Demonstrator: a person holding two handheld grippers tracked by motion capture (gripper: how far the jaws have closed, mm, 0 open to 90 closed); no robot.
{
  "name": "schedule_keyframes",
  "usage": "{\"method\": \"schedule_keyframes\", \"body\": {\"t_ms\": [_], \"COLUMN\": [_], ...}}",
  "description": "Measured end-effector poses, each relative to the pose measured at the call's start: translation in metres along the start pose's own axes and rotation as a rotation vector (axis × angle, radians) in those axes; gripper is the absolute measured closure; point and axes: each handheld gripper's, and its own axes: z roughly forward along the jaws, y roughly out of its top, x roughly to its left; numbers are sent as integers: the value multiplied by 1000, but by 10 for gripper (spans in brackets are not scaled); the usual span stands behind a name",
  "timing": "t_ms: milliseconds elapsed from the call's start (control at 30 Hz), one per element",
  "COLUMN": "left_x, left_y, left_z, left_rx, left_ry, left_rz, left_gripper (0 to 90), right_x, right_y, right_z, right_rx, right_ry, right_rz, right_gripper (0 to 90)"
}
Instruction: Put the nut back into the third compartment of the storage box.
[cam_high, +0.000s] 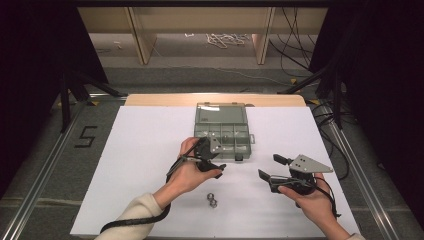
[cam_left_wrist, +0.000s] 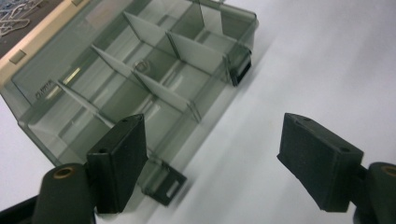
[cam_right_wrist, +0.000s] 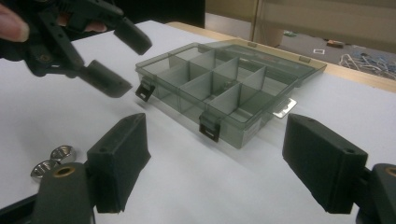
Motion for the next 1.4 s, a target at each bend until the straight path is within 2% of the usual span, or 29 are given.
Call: {"method": "schedule_keyframes", "body": {"t_ms": [33, 67, 367, 433, 500, 533, 600, 667, 733, 767, 933, 1000, 1133, 1200, 1233, 1400], "left_x": [-1, -2, -15, -18, -21, -23, -25, -27, -28, -29, -31, -33, -35, -35, -35, -34], "left_y": [-3, -5, -25, -28, -32, -34, -37, -41, -44, -46, -50, -51, -52, -53, -53, -54], "left_z": [-1, -2, -7, -7, -7, -7, -8, -8, -8, -8, -10, -10, -8, -7, -6, -5], "left_rx": [7, 11, 62, 70, 83, 85, 103, 122, 142, 152, 193, 195, 208, 215, 217, 226], "left_ry": [-4, -8, -56, -71, -79, -79, -89, -99, -108, -107, -132, -131, -140, -142, -143, -147], "left_rz": [0, 1, 27, 32, 38, 40, 51, 58, 70, 69, 84, 99, 103, 110, 111, 111], "left_gripper": [233, 235, 243, 247, 247, 247, 247, 247, 246, 247, 246, 246, 246, 247, 247, 246], "right_x": [0, 0, 0, 0, 0, 1, 0, 0, 0, 0, 0, 0, 0, 2, 0, 0], "right_y": [0, -1, -1, -1, 0, 0, 0, -1, -1, 0, 0, 0, 0, 1, 0, 0], "right_z": [0, 3, 3, 3, 0, 1, 0, 3, 3, 0, 0, 0, 0, -1, 0, 0], "right_rx": [-5, -35, -36, -36, -5, -16, -3, -35, -35, 1, -2, -1, -3, 19, -2, 1], "right_ry": [1, 11, 10, 11, 1, 8, 4, 11, 11, 1, -2, 3, -2, 16, -1, 1], "right_rz": [1, 3, 2, 2, -1, 8, -1, 2, 2, -2, -5, -2, -5, 20, -5, -3], "right_gripper": [232, 232, 231, 231, 231, 231, 231, 231, 231, 231, 231, 231, 231, 231, 231, 231]}}
